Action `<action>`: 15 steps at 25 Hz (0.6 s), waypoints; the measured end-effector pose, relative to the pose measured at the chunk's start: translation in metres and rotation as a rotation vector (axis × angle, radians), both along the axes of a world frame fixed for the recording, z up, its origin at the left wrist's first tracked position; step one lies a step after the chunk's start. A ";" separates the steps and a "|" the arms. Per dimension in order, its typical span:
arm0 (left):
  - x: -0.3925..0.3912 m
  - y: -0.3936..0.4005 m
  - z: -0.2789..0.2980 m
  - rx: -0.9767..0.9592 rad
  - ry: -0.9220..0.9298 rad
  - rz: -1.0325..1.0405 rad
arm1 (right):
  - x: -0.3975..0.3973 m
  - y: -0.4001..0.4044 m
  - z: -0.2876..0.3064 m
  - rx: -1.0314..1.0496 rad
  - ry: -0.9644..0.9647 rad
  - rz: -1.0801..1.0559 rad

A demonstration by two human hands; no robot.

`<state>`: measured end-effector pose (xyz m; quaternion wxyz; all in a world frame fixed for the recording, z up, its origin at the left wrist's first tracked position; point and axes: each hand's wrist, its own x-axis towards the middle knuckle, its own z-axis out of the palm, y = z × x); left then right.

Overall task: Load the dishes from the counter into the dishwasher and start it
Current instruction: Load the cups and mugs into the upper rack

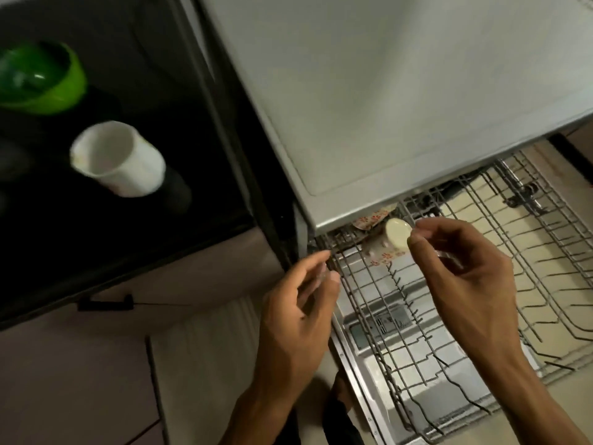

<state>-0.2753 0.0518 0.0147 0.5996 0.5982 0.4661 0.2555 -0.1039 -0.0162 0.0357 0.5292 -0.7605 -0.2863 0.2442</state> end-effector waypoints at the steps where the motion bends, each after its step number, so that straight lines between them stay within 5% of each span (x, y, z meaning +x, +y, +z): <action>1: -0.010 0.002 0.007 0.017 -0.018 0.043 | -0.009 0.006 0.013 0.021 0.012 0.016; 15: -0.114 0.099 0.078 0.130 0.012 0.492 | -0.153 0.155 0.075 -0.016 -0.100 0.480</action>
